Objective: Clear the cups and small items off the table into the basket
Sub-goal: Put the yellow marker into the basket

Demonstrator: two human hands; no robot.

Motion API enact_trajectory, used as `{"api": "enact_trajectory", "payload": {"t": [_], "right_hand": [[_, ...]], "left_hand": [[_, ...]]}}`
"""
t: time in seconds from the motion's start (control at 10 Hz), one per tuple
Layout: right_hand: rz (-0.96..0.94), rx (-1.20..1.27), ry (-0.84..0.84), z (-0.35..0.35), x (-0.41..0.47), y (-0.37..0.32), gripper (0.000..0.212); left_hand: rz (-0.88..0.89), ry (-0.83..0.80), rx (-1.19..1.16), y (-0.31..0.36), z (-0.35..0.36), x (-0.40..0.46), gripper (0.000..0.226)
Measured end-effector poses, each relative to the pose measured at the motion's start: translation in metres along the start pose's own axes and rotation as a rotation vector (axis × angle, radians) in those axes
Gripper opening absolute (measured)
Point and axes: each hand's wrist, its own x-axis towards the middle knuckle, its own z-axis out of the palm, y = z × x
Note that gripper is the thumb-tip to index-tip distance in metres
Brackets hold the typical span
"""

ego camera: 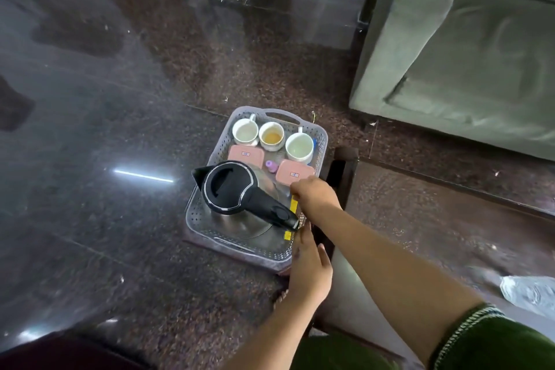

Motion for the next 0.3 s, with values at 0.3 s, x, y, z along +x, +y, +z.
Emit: {"api": "enact_trajectory", "payload": {"t": [0.3], "right_hand": [[0.043, 0.023, 0.104, -0.0059, -0.0009, -0.0065, 0.029]], "left_hand": [[0.04, -0.012, -0.003, -0.0136, -0.008, 0.0108, 0.051]]}}
